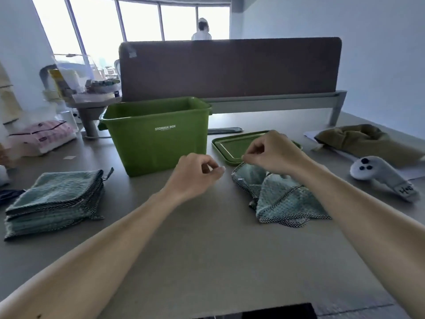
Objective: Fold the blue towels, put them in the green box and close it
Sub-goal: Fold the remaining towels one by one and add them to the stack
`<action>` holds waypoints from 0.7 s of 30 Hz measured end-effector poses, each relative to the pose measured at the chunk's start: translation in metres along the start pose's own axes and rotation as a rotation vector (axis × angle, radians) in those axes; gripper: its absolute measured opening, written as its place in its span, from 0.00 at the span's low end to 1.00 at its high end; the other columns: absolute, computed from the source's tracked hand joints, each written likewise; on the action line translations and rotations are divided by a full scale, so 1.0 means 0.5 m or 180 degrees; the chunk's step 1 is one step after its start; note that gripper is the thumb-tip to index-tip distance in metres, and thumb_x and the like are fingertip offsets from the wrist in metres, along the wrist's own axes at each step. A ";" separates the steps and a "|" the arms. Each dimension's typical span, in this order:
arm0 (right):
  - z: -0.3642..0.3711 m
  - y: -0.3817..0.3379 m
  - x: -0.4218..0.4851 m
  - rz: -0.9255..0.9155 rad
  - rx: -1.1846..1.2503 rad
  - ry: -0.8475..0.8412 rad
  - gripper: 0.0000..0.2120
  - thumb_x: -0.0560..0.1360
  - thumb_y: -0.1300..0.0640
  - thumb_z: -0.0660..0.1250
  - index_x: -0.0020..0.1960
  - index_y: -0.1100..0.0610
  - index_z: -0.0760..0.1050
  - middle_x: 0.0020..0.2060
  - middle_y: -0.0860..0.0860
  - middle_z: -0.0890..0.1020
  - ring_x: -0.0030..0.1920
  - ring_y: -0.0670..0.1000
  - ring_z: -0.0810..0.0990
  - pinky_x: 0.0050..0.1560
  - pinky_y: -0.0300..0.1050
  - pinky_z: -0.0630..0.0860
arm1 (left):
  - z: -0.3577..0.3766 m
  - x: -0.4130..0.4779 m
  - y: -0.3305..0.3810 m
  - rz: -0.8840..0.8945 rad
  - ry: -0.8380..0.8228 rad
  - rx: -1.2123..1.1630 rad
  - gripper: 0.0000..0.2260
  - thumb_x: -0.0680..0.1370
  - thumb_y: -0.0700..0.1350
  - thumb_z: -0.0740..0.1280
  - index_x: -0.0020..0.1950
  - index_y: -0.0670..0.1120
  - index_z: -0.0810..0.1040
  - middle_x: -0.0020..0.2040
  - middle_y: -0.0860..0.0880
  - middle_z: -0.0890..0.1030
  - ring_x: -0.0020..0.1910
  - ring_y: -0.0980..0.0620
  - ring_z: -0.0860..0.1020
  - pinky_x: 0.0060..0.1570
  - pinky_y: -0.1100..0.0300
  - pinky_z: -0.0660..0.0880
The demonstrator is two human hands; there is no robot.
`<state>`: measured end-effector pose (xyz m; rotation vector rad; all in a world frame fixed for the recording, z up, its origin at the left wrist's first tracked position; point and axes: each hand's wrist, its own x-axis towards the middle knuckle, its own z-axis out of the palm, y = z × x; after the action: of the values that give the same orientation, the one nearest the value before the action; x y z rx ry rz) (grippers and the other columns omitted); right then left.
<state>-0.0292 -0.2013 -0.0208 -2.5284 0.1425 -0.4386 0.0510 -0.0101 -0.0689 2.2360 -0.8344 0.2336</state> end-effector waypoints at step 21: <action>0.001 0.131 -0.019 -0.0110 -0.0577 -0.0626 0.03 0.73 0.50 0.72 0.42 0.49 0.82 0.39 0.38 0.79 0.43 0.39 0.77 0.39 0.34 0.66 | 0.114 0.102 0.000 -0.0881 0.0086 -0.1884 0.09 0.74 0.37 0.68 0.37 0.45 0.71 0.38 0.44 0.72 0.39 0.49 0.69 0.43 0.54 0.65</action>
<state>-0.0385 -0.2539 -0.0600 -2.7384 0.0661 -0.1954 0.0860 -0.0746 -0.0899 1.7523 -0.4851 -0.1065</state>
